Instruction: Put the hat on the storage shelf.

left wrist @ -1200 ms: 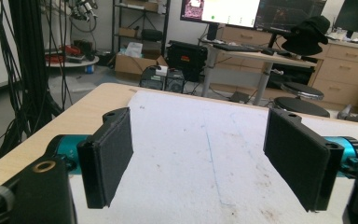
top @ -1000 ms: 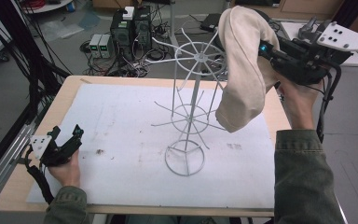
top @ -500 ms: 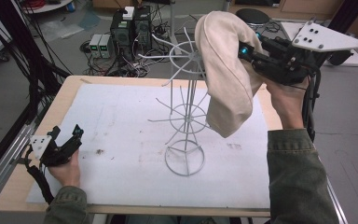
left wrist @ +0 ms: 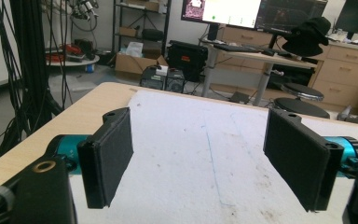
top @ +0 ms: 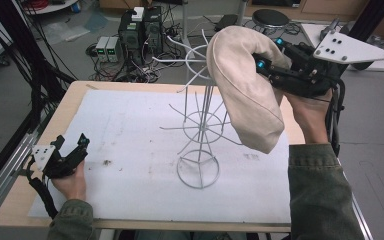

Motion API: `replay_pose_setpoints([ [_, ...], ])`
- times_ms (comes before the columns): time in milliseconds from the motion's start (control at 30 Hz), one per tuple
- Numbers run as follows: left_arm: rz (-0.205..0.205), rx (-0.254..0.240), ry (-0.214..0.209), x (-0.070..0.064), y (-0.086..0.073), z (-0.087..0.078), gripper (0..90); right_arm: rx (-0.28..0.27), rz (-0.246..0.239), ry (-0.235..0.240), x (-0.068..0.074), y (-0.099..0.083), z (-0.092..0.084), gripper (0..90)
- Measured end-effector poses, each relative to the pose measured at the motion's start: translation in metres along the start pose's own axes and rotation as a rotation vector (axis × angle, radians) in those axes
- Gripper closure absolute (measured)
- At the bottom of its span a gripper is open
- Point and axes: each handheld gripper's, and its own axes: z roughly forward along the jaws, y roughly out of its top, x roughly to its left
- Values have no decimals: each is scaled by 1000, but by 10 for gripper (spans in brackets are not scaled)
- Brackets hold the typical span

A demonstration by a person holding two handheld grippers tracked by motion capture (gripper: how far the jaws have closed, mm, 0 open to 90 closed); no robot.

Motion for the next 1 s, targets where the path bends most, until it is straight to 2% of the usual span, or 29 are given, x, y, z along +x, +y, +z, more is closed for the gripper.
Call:
replay_pose_setpoints([
  [100,-1,-1,1,0,0,0,241,8,2,2,0,-1,-2,485],
  [200,-3,-1,0,0,0,0,241,-6,-1,-16,1,-4,-4,412],
  [433,-4,-1,1,0,0,0,241,-33,46,-44,-4,-12,-12,333],
  [733,-10,-2,0,1,0,1,241,-58,77,-67,-11,-15,-22,318],
  [933,-11,-2,0,1,0,1,241,-110,159,-96,-22,-29,-32,322],
  [1000,-11,-2,0,1,0,1,241,-122,173,-109,-25,-32,-35,322],
])
